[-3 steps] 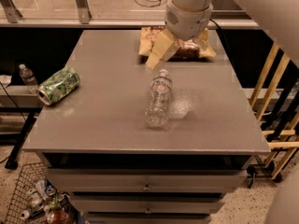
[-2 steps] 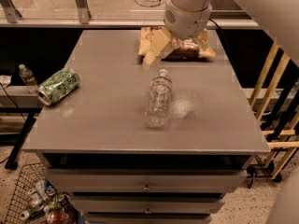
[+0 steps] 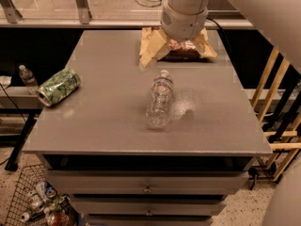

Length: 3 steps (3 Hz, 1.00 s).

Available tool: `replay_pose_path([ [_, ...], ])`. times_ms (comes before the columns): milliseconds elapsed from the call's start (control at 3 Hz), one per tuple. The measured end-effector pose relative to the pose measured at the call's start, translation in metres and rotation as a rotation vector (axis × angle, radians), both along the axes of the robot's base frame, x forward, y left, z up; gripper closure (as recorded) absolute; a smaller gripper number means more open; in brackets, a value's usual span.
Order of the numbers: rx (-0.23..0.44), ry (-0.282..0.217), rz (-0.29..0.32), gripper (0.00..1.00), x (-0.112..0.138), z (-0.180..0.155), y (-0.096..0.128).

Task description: Place water bottle upright

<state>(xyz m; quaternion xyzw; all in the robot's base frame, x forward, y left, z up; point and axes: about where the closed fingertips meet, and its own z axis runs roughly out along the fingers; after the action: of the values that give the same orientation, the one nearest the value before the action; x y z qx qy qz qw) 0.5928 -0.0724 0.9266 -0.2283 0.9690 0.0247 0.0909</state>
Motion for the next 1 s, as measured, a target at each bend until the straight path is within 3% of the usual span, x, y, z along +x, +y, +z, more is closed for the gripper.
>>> replay_pose_path([
  [667, 0.056, 0.137, -0.134, 0.0, -0.025, -0.056, 0.003],
  [1000, 0.046, 0.183, -0.179, 0.0, -0.028, -0.073, 0.001],
])
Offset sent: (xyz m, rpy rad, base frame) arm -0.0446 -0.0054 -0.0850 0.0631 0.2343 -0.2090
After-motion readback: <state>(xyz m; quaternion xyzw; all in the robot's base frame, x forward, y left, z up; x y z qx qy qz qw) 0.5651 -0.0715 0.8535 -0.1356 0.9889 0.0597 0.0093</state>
